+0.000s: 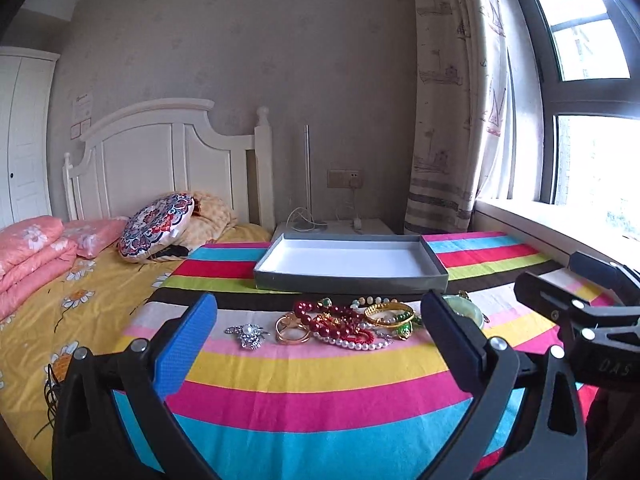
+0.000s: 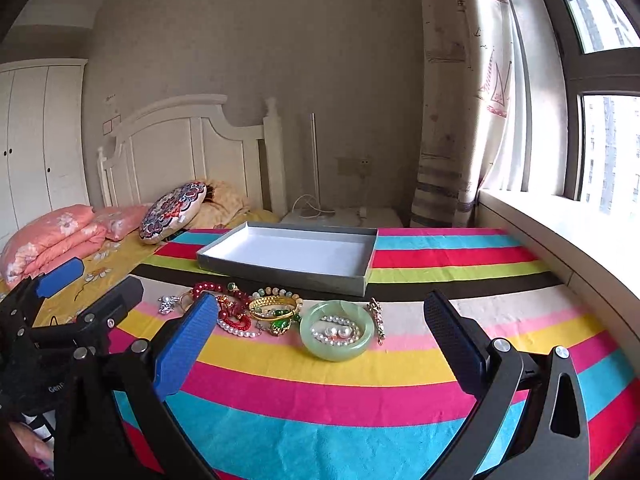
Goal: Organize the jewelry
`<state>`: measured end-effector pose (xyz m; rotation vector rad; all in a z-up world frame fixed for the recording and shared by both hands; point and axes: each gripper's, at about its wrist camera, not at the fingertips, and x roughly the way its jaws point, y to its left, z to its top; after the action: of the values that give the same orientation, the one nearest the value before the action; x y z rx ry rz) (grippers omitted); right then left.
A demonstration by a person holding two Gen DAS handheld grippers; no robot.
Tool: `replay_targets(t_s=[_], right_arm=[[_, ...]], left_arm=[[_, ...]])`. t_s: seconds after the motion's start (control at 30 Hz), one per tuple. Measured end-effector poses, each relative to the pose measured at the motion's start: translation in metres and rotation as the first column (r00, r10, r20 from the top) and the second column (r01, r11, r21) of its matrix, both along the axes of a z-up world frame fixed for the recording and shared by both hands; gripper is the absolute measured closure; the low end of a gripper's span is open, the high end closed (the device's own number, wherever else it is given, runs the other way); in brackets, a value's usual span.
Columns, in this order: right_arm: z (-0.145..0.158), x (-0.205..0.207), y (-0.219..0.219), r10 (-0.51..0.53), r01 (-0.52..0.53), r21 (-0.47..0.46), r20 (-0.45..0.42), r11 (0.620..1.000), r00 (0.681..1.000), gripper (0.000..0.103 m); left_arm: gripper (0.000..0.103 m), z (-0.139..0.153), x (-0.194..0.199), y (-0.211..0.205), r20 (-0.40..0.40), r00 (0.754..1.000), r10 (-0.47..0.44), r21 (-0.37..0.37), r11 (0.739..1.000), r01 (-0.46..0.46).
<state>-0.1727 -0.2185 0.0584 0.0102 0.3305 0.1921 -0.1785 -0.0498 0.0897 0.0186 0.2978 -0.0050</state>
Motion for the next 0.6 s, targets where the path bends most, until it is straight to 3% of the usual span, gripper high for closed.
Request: replay_targets(t_s=[0.6], right_arm=[[-0.0008, -0.0023, 0.0024, 0.003, -0.003, -0.002, 0.011, 1.000, 1.000, 0.004]], left_arm=[[0.002, -0.0015, -0.0010, 0.0086, 0.014, 1.000, 0.015, -0.015, 1.000, -0.014]])
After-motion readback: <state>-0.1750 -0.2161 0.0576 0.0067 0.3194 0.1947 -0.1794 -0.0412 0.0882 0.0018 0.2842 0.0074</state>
